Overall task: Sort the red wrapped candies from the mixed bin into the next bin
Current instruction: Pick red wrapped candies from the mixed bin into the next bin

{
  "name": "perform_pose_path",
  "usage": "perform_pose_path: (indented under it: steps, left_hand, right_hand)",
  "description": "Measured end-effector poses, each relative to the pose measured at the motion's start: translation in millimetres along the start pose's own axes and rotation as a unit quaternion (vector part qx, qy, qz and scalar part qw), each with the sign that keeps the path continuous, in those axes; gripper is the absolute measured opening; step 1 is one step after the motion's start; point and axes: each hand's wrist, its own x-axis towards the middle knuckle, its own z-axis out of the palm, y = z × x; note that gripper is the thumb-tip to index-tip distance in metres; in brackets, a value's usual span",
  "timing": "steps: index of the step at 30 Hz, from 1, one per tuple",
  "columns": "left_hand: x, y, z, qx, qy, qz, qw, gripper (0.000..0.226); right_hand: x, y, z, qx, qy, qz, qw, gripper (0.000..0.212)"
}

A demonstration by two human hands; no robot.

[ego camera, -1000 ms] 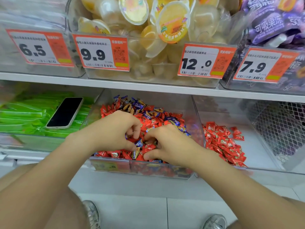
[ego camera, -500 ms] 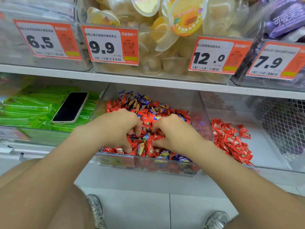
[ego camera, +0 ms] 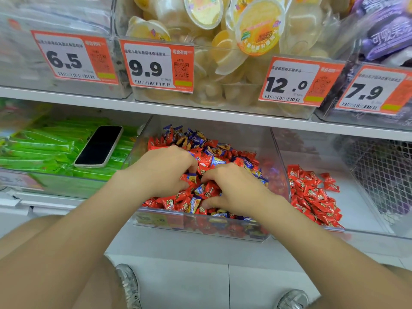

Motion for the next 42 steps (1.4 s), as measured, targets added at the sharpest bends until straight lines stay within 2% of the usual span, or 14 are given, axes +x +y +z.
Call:
perform_pose_path:
  steps: [4, 9, 11, 14, 18, 21, 22, 23, 25, 26, 27, 32, 35, 42]
  left_hand:
    - [-1.6, 1.4, 1.9, -0.021, -0.013, -0.017, 1.000, 0.035]
    - [1.4, -3.1, -0.7, -0.121, 0.012, -0.005, 0.993, 0.033]
    - [0.0, -2.3, -0.7, -0.155, 0.022, 0.005, 0.988, 0.038]
    - [-2.7, 1.2, -5.9, -0.202, 0.006, 0.004, 0.979, 0.044]
    - [-4.6, 4.8, -14.9, -0.250, 0.004, 0.006, 0.968, 0.050]
    - [-3.1, 6.2, -17.6, -0.280, 0.009, 0.008, 0.960, 0.045]
    - [-1.9, 7.1, -17.4, -0.290, 0.012, 0.010, 0.957, 0.042]
    - [-0.7, 8.6, -17.2, -0.303, 0.014, 0.009, 0.953, 0.039]
    - [0.5, 12.6, -16.3, -0.338, 0.025, -0.001, 0.941, 0.032]
    - [0.5, 15.2, -15.9, -0.357, 0.034, -0.007, 0.934, 0.029]
    - [0.8, 17.7, -14.8, -0.373, 0.044, -0.011, 0.927, 0.027]
    - [5.4, 36.8, -8.7, -0.410, 0.076, -0.003, 0.909, 0.027]
    - [10.0, 61.3, -8.7, -0.433, 0.119, 0.049, 0.892, 0.032]
    - [29.4, 123.3, 1.6, -0.460, 0.176, 0.141, 0.859, 0.030]
  right_hand:
    - [2.1, 10.1, -9.8, 0.059, 0.018, 0.024, 0.998, 0.025]
    - [-4.4, 25.8, -29.8, 0.251, 0.074, 0.110, 0.959, 0.013]
    - [-7.4, 25.6, -33.5, 0.378, 0.096, 0.146, 0.909, 0.005]
    - [-8.8, 19.7, -33.5, 0.565, 0.054, 0.207, 0.797, 0.020]
    - [-11.5, 15.3, -39.9, 0.686, 0.015, 0.272, 0.675, 0.029]
    - [-15.1, 11.4, -43.8, 0.734, 0.006, 0.272, 0.622, 0.026]
    - [-16.1, 10.6, -43.7, 0.730, 0.006, 0.267, 0.629, 0.025]
    - [-17.3, 10.8, -42.3, 0.697, 0.015, 0.260, 0.668, 0.023]
    - [-22.3, 14.5, -40.1, 0.507, 0.063, 0.227, 0.829, 0.022]
    - [-26.5, 16.2, -41.4, 0.409, 0.080, 0.202, 0.886, 0.023]
    - [-31.6, 16.7, -44.4, 0.355, 0.090, 0.187, 0.912, 0.023]
    - [-74.9, 31.3, -65.2, 0.426, 0.185, 0.183, 0.866, 0.019]
    - [-96.1, 61.6, -65.4, 0.353, 0.267, 0.223, 0.869, 0.029]
    - [-120.7, 120.7, -63.7, 0.201, 0.091, 0.253, 0.942, 0.043]
